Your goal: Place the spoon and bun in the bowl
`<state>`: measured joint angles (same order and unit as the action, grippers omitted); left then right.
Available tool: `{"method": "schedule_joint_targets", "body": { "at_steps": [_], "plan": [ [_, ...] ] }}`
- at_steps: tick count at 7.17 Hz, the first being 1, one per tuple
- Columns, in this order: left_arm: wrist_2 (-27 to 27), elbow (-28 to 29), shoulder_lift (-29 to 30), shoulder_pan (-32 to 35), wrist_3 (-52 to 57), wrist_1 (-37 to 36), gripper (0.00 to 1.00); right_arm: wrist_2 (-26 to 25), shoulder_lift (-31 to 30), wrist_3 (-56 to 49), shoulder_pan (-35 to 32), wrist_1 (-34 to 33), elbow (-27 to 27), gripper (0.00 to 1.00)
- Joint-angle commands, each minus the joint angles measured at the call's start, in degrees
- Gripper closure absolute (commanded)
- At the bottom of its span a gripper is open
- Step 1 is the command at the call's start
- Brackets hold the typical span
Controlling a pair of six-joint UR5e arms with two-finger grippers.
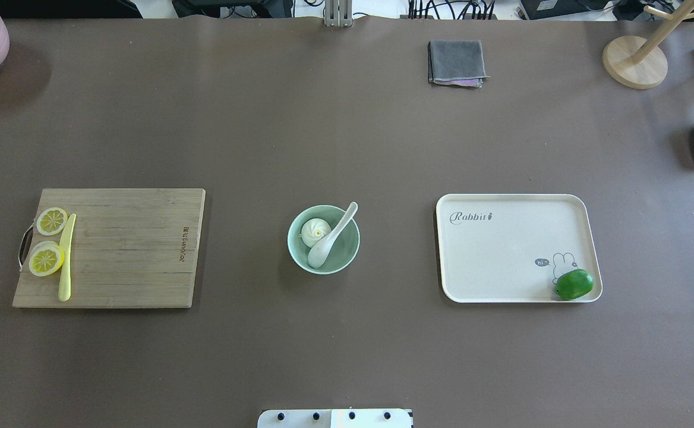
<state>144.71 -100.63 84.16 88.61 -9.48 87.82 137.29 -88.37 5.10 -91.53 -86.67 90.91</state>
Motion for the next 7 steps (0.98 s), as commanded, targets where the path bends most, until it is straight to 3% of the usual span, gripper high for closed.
{"method": "schedule_joint_targets", "body": {
  "at_steps": [1, 3, 7],
  "plan": [
    [-0.56, 0.69, -0.05, -0.02, -0.01, 0.07, 0.02, -0.18, -0.23, 0.00, 0.65, 0.01, 0.76, 0.00],
    [-6.43, -0.18, -0.05, 0.16, 0.16, 0.51, 0.02, -0.27, -0.41, 0.09, 0.65, -0.08, 1.64, 0.00],
    [-4.70, 1.40, -0.32, -0.10, -0.10, 0.42, 0.02, -0.18, 0.74, 0.61, 1.88, -0.08, 2.52, 0.00]
  ]
}}
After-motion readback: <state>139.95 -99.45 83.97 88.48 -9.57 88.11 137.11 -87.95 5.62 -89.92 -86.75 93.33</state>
